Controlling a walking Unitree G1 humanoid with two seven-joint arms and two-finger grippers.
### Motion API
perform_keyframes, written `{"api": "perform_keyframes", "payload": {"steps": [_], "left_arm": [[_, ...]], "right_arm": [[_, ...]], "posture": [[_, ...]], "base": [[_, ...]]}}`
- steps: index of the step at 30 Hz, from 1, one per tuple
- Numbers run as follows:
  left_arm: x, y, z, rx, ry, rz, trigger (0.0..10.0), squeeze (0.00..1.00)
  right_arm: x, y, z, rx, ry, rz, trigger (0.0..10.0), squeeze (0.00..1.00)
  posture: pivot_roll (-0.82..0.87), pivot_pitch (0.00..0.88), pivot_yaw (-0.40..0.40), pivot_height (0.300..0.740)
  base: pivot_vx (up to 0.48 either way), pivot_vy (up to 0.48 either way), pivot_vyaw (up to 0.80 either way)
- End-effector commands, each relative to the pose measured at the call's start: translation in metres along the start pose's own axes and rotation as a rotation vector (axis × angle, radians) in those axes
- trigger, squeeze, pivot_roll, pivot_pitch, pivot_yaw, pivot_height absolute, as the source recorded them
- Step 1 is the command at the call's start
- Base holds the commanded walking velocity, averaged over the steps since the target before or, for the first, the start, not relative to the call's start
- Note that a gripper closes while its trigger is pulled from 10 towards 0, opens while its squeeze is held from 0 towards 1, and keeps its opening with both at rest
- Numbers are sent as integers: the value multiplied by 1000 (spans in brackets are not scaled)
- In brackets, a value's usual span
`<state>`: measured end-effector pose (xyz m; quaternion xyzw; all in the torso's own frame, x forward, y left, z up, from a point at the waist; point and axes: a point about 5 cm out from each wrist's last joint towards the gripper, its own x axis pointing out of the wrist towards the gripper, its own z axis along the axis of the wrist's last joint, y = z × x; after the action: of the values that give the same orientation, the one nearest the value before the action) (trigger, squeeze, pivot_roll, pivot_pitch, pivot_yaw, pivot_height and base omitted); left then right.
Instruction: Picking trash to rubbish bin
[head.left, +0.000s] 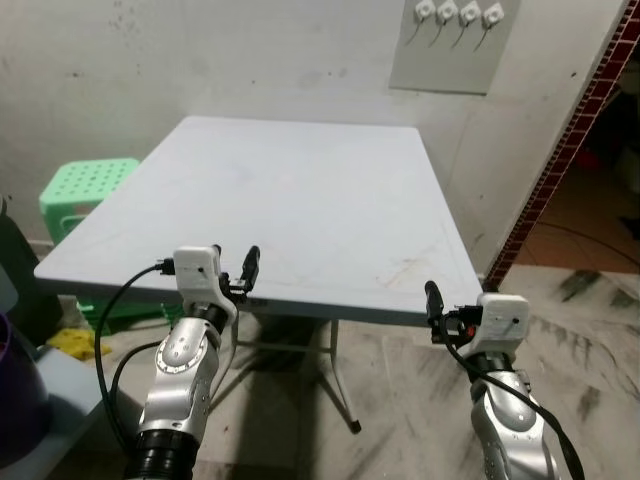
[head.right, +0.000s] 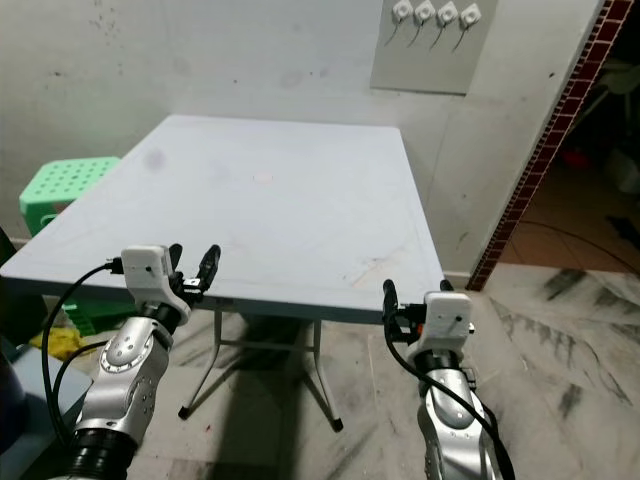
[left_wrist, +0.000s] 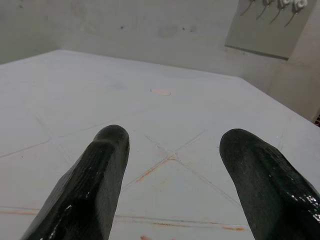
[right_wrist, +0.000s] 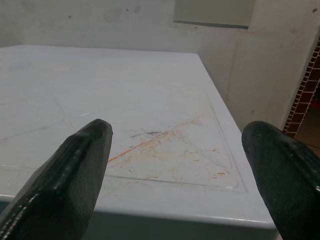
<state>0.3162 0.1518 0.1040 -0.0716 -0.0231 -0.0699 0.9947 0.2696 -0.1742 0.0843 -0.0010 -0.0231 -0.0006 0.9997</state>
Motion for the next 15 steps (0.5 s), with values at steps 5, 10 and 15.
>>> {"api": "perform_keyframes", "payload": {"steps": [5, 10, 15], "left_arm": [[-8, -6, -8, 22, 23, -47, 10000, 0], [-19, -12, -24, 73, 76, -133, 10000, 0], [-41, -17, -46, 133, 147, -229, 10000, 0]], "right_arm": [[-5, -2, -5, -17, 27, 17, 10000, 0], [-14, -5, -21, -20, 88, 28, 10000, 0], [-31, -8, -45, -36, 180, 50, 10000, 0]], "posture": [[-44, 0, -30, 740], [-42, 0, -26, 740], [-41, 0, -23, 740]], "base": [[0, 0, 0], [0, 0, 0], [0, 0, 0]]}}
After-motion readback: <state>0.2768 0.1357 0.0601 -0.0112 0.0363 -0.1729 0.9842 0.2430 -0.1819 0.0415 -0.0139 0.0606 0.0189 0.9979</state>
